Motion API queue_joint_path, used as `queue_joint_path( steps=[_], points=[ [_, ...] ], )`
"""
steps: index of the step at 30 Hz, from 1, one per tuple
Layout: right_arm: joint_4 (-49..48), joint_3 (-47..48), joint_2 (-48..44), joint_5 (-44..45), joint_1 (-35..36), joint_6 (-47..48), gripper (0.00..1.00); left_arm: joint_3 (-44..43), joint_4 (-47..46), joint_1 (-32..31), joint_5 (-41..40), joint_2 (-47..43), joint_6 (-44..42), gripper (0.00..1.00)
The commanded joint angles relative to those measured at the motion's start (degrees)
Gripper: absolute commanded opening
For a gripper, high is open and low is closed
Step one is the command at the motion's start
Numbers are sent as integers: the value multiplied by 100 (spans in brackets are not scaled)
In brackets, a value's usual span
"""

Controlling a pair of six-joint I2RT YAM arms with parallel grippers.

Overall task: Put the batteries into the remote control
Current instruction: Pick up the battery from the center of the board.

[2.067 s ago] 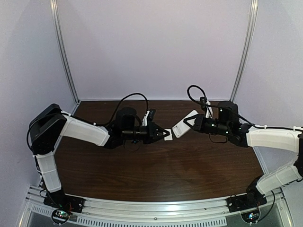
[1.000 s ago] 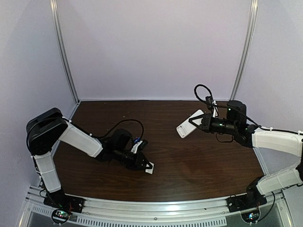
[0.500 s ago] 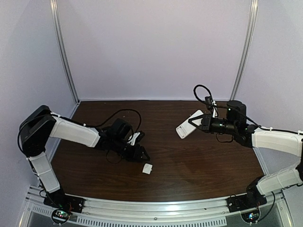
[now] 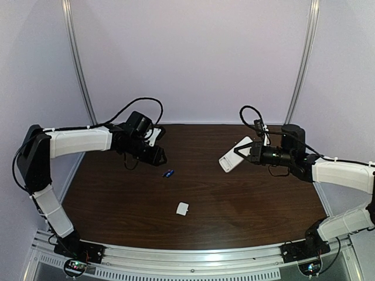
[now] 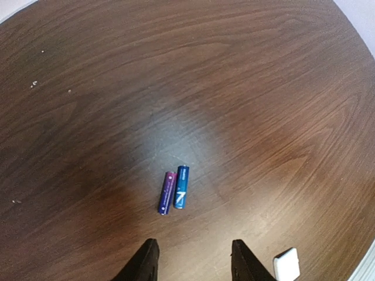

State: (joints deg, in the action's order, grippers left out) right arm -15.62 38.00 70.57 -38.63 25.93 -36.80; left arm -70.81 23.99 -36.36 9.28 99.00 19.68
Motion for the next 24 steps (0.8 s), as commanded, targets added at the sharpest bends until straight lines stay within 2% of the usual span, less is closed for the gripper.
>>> queue_joint_path(
  steps=[1, 14, 24],
  points=[
    [-378, -25, 8, -468, -40, -76, 0, -418, 679, 58, -183, 435, -1061, 42],
    [-723, -55, 283, -1136, -44, -350, 0, -1007, 1052, 85, -98, 1204, -1586, 30],
    [-995, -106, 471, -1451, -44, -534, 0, -1178, 1100, 85, -201, 1404, -1838, 26]
  ],
)
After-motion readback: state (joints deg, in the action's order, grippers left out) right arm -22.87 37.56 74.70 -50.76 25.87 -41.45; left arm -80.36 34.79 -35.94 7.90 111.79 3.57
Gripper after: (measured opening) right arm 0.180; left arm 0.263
